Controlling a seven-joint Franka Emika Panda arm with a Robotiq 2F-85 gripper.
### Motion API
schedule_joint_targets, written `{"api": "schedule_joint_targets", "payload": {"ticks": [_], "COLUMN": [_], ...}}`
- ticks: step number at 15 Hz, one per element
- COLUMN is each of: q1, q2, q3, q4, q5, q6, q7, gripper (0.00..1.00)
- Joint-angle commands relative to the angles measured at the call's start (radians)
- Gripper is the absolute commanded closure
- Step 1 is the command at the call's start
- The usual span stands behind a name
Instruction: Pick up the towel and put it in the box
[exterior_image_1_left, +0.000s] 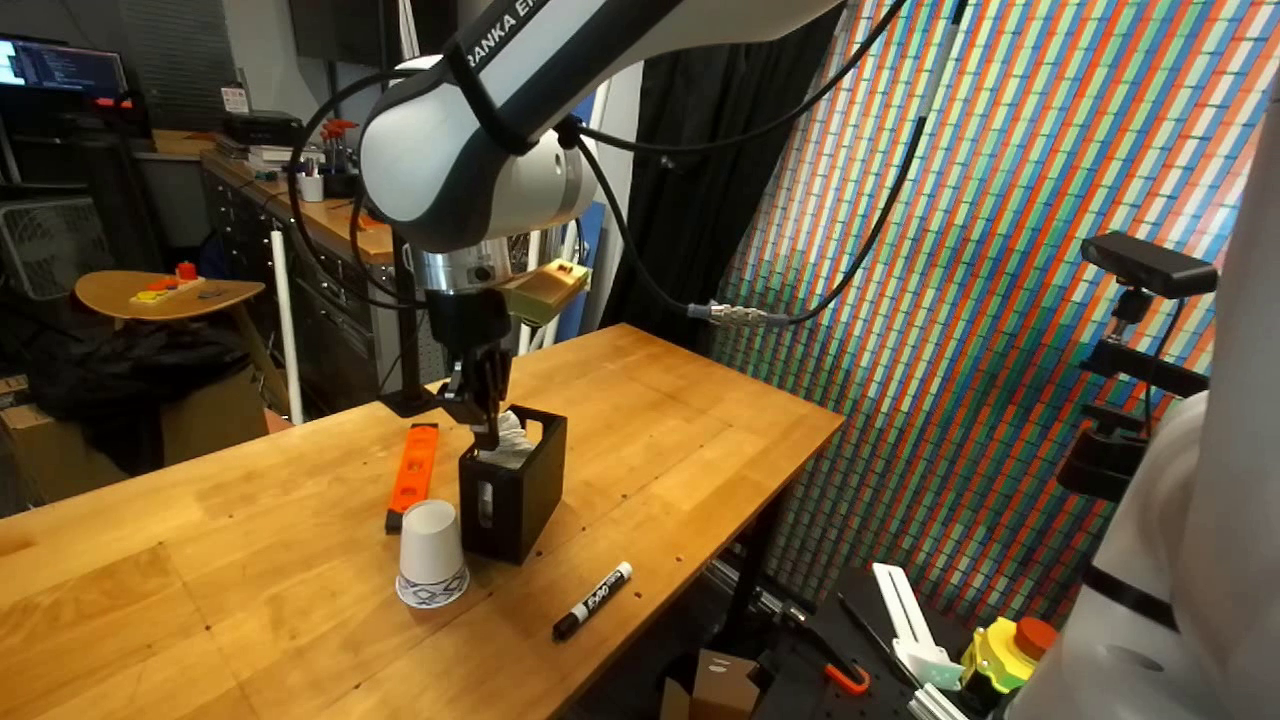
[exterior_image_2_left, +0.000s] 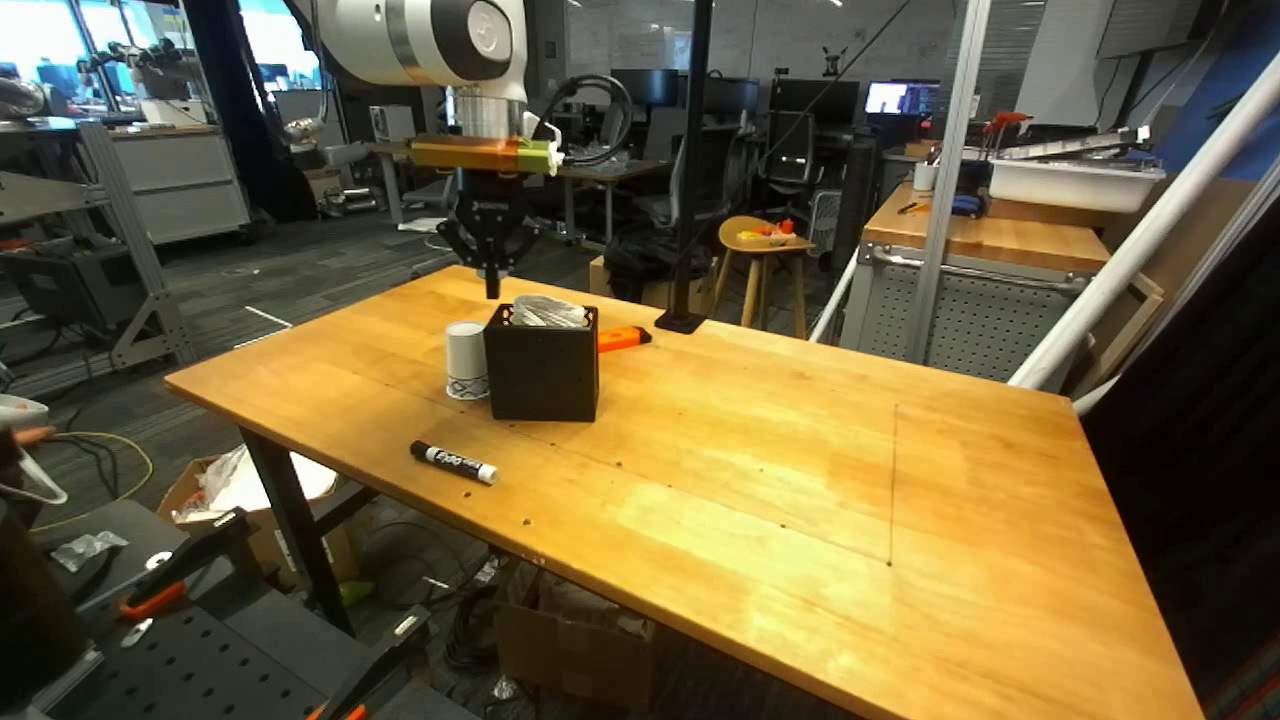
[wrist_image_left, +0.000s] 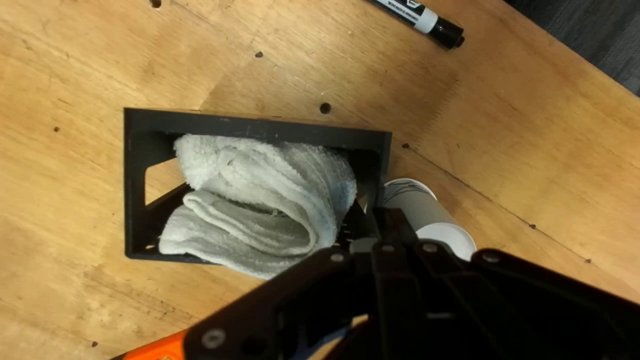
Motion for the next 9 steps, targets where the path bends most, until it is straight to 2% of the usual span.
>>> {"api": "schedule_joint_targets", "payload": {"ticks": [1, 9], "q1": [-0.008, -0.042], "q2": [0.028, 0.085], "q3": [0.002, -0.009], "q4": [0.031, 0.087], "q5": [0.008, 0.010], "q6": [0.006, -0.005], "q7": [0.000, -0.019], "gripper": [0.99, 0.99]}}
